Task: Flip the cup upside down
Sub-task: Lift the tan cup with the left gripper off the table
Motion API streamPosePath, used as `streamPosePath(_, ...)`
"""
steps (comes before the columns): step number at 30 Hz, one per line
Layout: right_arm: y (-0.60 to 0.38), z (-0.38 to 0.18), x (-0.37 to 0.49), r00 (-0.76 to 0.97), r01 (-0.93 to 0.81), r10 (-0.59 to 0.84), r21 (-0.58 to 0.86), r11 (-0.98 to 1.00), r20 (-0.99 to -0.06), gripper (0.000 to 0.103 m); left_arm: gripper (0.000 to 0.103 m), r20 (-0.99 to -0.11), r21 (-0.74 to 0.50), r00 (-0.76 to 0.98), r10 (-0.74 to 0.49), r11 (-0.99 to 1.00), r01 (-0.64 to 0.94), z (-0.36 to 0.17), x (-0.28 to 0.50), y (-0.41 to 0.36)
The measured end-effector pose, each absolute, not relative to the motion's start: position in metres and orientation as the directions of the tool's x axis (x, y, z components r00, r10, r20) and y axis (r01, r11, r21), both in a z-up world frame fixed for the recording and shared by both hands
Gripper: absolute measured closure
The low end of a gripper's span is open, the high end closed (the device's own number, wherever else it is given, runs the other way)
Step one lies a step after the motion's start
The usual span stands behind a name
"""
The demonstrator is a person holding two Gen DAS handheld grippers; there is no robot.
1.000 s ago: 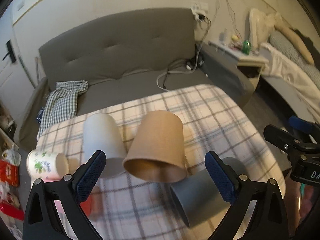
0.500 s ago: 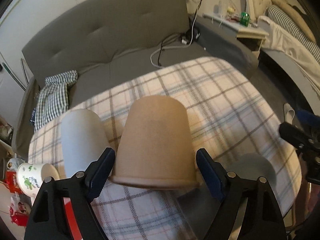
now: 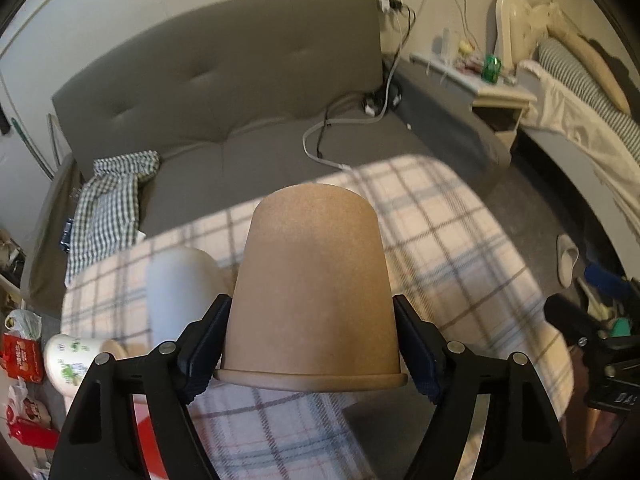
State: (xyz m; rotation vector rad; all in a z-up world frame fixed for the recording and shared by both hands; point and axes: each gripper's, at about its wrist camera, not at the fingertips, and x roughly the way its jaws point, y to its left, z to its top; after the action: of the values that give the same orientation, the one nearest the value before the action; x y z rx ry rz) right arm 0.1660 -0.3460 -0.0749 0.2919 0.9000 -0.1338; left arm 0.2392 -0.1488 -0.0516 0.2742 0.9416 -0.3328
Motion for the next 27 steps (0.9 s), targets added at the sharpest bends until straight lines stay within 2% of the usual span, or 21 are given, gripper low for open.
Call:
streamPosePath(4, -0.338, -0.057, 0.157, 0.64, 0.227, 0.002, 0.192, 0.955, -0.768, 0.0, 0.023, -0.798, 0.058, 0.579, -0.167, 0.935, 0.35, -0.02, 0.218, -0.128)
streamPosePath(9, -0.321, -0.036, 0.14, 0.667, 0.201, 0.002, 0.184, 0.962, -0.745, 0.0, 0.023, -0.802, 0.039, 0.582, -0.138, 0.959, 0.281, -0.008, 0.179, -0.095)
streamPosePath(11, -0.309, -0.031, 0.131, 0.672, 0.187, 0.008, 0.18, 0.966, -0.74, 0.0, 0.023, -0.812, 0.058, 0.574, -0.103, 0.965, 0.255, -0.018, 0.159, -0.084)
streamPosePath(17, -0.275, -0.032, 0.103, 0.668, 0.133, 0.028, 0.157, 0.979, -0.743, 0.0, 0.023, -0.858, -0.007, 0.501, -0.112, 0.978, 0.207, -0.071, 0.119, -0.062)
streamPosePath(21, -0.256, -0.034, 0.089, 0.659, 0.103, 0.033, 0.133, 0.986, -0.752, 0.0, 0.021, -0.868, -0.002, 0.486, -0.101, 0.98, 0.2, -0.101, 0.109, -0.059)
streamPosePath(27, -0.245, -0.033, 0.084, 0.652, 0.087, 0.022, 0.104, 0.991, -0.758, 0.0, 0.019, -0.842, 0.001, 0.527, -0.118, 0.975, 0.22, -0.102, 0.103, -0.058)
